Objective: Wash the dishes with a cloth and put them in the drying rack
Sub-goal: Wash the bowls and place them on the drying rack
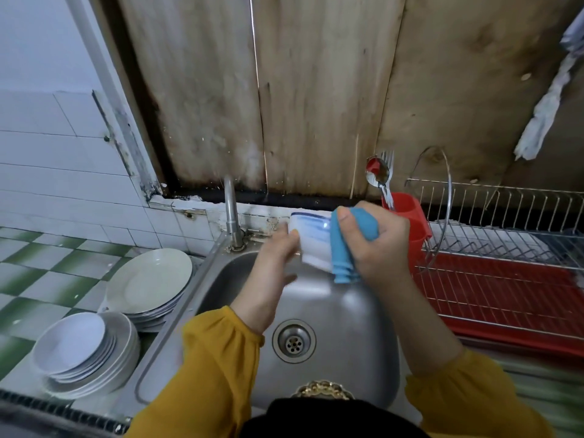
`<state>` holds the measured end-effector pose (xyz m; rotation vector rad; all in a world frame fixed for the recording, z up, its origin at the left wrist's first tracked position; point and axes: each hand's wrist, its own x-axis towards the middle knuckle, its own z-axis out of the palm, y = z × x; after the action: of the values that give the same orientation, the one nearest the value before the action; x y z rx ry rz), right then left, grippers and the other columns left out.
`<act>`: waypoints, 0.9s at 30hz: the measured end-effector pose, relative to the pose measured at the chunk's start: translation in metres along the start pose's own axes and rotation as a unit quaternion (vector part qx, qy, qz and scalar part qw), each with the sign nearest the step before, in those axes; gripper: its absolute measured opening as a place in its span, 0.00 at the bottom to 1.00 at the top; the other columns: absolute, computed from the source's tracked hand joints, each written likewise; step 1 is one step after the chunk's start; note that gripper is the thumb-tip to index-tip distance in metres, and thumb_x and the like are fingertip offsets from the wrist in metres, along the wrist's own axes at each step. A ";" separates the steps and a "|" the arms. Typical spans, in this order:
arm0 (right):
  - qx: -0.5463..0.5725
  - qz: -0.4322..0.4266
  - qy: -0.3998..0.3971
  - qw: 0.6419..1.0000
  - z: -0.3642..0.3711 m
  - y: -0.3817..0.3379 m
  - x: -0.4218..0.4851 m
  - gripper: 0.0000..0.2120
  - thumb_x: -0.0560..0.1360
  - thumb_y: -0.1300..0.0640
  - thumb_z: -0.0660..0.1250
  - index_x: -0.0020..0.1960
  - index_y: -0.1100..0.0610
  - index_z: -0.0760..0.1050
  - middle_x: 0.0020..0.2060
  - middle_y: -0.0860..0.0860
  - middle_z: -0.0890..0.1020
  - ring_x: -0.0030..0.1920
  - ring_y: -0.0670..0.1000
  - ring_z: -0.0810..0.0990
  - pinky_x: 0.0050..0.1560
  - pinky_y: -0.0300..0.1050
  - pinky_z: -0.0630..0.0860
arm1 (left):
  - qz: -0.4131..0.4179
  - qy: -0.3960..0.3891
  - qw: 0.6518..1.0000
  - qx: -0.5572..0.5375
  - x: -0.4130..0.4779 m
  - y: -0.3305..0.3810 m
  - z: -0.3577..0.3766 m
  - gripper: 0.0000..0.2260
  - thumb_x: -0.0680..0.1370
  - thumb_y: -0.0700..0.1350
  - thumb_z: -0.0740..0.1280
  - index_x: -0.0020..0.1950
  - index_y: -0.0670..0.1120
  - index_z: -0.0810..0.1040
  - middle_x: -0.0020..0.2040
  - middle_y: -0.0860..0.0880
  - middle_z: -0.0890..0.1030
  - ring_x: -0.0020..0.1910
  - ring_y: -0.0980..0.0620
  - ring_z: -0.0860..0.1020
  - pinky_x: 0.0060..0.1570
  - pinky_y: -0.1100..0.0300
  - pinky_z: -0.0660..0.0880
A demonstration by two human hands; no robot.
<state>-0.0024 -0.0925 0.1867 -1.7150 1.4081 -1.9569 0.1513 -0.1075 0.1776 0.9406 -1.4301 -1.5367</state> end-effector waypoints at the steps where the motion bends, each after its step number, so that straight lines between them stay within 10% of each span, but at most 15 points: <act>1: -0.023 -0.042 -0.004 0.999 0.003 0.000 -0.002 0.21 0.74 0.47 0.65 0.29 0.60 0.69 0.23 0.54 0.70 0.25 0.53 0.69 0.25 0.48 0.67 | -0.057 -0.006 0.998 -0.036 -0.001 0.001 0.002 0.27 0.72 0.62 0.62 0.64 0.46 0.77 0.57 0.45 0.80 0.60 0.47 0.76 0.61 0.47 0.72; 7: 0.004 -0.092 -0.125 0.988 0.004 -0.006 -0.003 0.21 0.73 0.49 0.64 0.27 0.61 0.69 0.22 0.53 0.68 0.24 0.48 0.67 0.26 0.40 0.65 | -0.023 -0.045 0.994 -0.101 0.000 -0.008 -0.009 0.43 0.54 0.64 0.81 0.60 0.39 0.78 0.54 0.39 0.83 0.54 0.44 0.81 0.57 0.49 0.78; 14: 0.225 0.418 -0.049 0.879 0.006 -0.035 0.027 0.10 0.79 0.51 0.63 0.46 0.58 0.74 0.36 0.53 0.81 0.33 0.48 0.79 0.33 0.37 0.76 | 0.064 -0.030 0.992 0.106 -0.001 -0.005 -0.027 0.45 0.49 0.53 0.85 0.62 0.46 0.74 0.54 0.50 0.83 0.51 0.56 0.81 0.47 0.65 0.77; 17: 0.128 0.309 -0.216 0.917 0.012 -0.041 0.015 0.14 0.80 0.62 0.62 0.62 0.51 0.65 0.52 0.50 0.74 0.48 0.47 0.77 0.54 0.43 0.76 | 0.109 -0.023 0.974 0.199 -0.005 -0.002 -0.023 0.46 0.49 0.51 0.86 0.64 0.48 0.71 0.55 0.55 0.81 0.53 0.63 0.80 0.49 0.71 0.75; 22: 0.127 0.163 -0.368 0.907 0.011 -0.050 -0.007 0.12 0.76 0.68 0.67 0.55 0.56 0.73 0.46 0.50 0.79 0.47 0.46 0.79 0.49 0.41 0.78 | 0.159 -0.026 0.967 0.197 -0.003 -0.003 -0.034 0.40 0.56 0.36 0.84 0.64 0.39 0.71 0.54 0.49 0.80 0.53 0.59 0.80 0.52 0.66 0.76; 27: 0.002 0.147 -0.139 0.979 0.016 -0.048 0.002 0.11 0.72 0.58 0.74 0.53 0.53 0.77 0.48 0.51 0.83 0.49 0.50 0.82 0.52 0.52 0.80 | 0.215 0.003 0.956 0.197 -0.012 0.002 -0.034 0.50 0.52 0.45 0.86 0.69 0.50 0.66 0.61 0.56 0.78 0.62 0.57 0.77 0.59 0.65 0.74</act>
<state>0.0312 -0.0767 0.2208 -1.5950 1.4533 -1.5001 0.1873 -0.1094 0.1769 0.7843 -1.8357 -0.9459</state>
